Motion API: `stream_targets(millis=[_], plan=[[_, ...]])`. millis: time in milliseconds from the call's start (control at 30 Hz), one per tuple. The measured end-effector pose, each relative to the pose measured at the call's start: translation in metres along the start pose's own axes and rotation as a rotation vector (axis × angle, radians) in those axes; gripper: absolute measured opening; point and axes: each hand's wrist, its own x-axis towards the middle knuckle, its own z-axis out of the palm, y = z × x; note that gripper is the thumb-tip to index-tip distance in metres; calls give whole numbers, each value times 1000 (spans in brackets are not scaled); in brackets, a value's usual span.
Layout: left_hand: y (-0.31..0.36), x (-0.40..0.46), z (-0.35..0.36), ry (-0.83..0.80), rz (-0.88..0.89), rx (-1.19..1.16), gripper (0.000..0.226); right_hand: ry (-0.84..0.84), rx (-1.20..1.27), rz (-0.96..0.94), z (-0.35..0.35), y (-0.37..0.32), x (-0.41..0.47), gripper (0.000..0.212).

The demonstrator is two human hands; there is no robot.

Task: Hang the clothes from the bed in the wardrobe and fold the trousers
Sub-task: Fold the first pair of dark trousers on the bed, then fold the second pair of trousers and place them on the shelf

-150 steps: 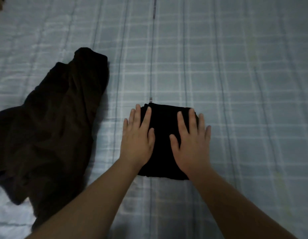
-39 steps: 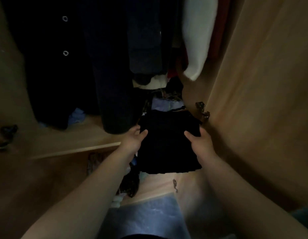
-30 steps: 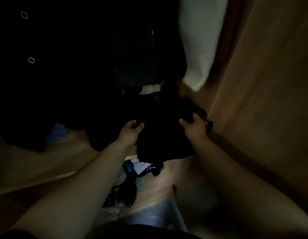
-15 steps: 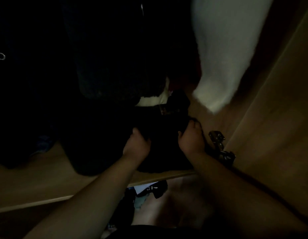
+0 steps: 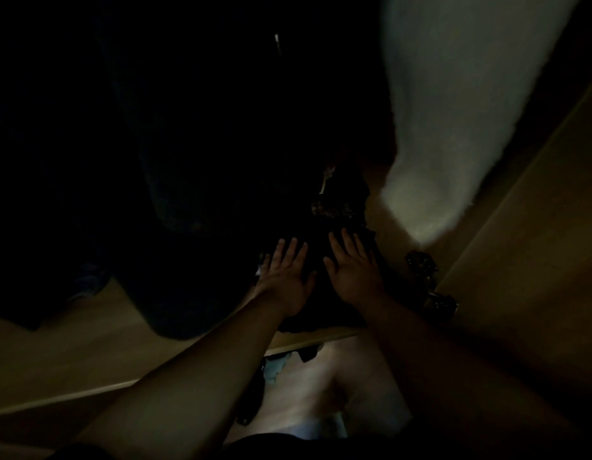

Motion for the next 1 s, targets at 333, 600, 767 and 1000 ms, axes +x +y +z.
stream_targets(millis=[333, 600, 767, 1000], plan=[[5, -90, -29, 145, 156, -151, 65, 159, 159, 67, -48, -35, -132, 61], [30, -189, -3, 49, 443, -223, 72, 151, 175, 291, -69, -46, -318, 65], [58, -266, 38, -99, 526, -205, 73, 145, 159, 452, -60, -42, -427, 61], [140, -371, 71, -220, 667, -145, 63, 186, 138, 650, -56, -13, -577, 64]])
